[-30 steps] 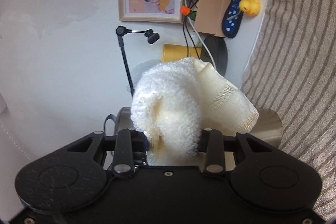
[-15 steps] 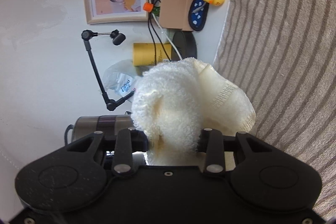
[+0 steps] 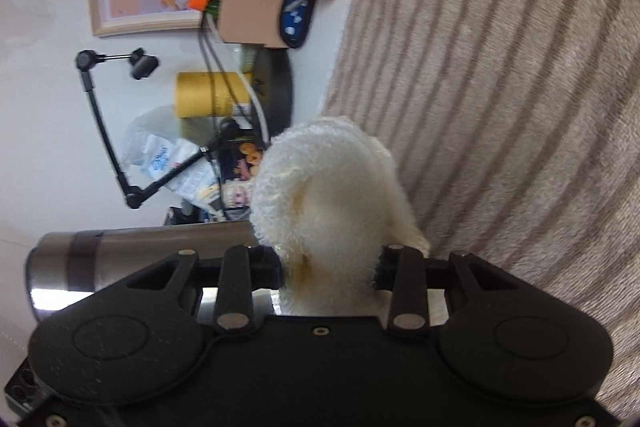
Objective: Clean container
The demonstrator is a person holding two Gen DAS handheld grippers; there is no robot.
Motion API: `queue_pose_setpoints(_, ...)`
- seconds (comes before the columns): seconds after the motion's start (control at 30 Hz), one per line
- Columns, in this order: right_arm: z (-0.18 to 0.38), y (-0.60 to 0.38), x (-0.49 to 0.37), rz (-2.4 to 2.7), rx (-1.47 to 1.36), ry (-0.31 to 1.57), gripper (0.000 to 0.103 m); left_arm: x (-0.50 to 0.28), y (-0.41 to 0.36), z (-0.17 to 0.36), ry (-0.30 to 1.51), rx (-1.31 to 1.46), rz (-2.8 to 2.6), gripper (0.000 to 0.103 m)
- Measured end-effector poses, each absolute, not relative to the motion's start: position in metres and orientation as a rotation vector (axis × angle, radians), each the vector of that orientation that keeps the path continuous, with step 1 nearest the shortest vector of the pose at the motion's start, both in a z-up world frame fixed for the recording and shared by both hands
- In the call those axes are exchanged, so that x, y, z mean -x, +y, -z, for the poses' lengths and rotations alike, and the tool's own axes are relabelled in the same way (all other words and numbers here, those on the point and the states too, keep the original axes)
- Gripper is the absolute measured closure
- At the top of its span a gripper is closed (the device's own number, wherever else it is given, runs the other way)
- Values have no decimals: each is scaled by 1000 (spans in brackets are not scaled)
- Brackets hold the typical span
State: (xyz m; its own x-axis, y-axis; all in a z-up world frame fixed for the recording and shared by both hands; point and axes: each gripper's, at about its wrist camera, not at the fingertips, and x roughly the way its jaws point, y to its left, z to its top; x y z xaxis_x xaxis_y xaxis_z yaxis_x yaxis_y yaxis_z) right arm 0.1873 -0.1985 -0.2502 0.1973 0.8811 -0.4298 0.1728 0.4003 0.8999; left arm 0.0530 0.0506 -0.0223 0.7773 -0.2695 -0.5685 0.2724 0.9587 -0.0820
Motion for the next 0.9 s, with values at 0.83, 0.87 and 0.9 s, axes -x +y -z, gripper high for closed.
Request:
queue_pose_setpoints(0.83, 198, -211, -172, -846, -1296, 1160, 69, -54, 50, 21, 635, -2, 280, 20)
queue_pose_setpoints(0.87, 194, -212, -172, -859, -1303, 1153, 69, -54, 50, 21, 636, -2, 279, 20)
queue_pose_setpoints(0.9, 191, -212, -172, -870, -1311, 1146, 69, -54, 50, 21, 636, -2, 280, 20)
